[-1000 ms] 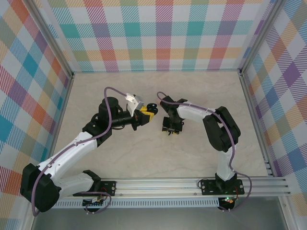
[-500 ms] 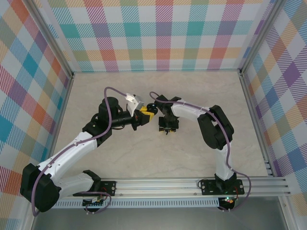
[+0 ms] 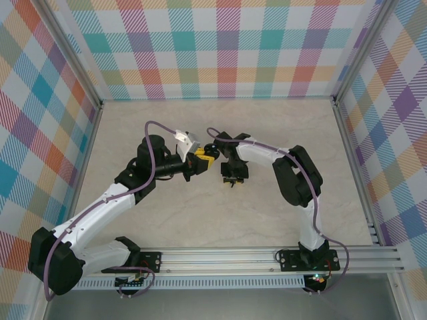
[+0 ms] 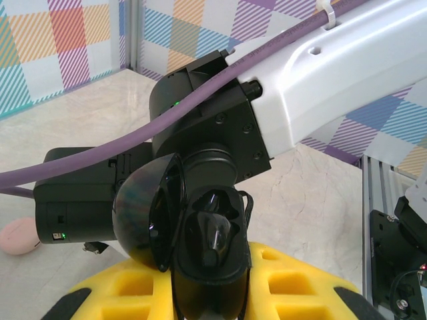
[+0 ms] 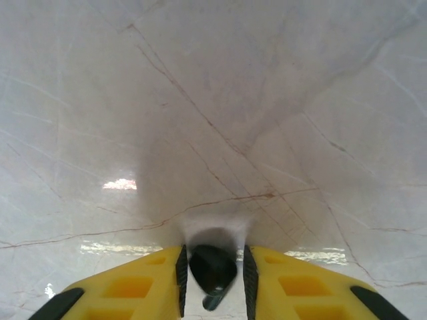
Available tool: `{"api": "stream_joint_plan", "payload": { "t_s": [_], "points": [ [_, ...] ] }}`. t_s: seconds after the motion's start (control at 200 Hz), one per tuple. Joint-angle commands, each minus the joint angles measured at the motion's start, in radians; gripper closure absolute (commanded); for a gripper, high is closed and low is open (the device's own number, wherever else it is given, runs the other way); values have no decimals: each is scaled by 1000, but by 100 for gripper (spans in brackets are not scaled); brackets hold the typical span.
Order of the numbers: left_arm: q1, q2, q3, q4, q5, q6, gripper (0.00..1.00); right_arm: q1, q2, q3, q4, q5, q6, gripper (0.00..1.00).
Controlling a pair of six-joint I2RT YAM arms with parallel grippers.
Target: Insert wireless bluetooth earbuds into charging case
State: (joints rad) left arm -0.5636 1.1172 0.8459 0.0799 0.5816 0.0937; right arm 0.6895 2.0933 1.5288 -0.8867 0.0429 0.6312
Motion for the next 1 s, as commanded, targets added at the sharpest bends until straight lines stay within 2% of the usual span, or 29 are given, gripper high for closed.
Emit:
{"api": "stream_joint_plan", "payload": {
  "t_s": [0.0, 0.395, 0.565, 0.695, 0.825, 0.995],
  "points": [
    [-15, -14, -2, 14, 0, -4, 81, 22, 49, 34, 25, -29, -57, 72],
    [-15, -24, -3, 8, -8, -2, 81, 27, 46, 61, 7, -82, -406, 77],
    [-14, -26, -2, 7, -9, -2, 81, 27, 39, 60, -1, -105, -489, 74],
    [-14, -25, -2, 6, -9, -2, 81, 25, 40, 62, 1, -96, -445, 62],
    [-15, -28, 2, 3, -11, 0, 81, 25, 27, 61, 8, -91, -320, 54],
    [-15, -26, 3, 3, -11, 3, 81, 25, 12, 57, -17, -50, -97, 54]
  ]
}}
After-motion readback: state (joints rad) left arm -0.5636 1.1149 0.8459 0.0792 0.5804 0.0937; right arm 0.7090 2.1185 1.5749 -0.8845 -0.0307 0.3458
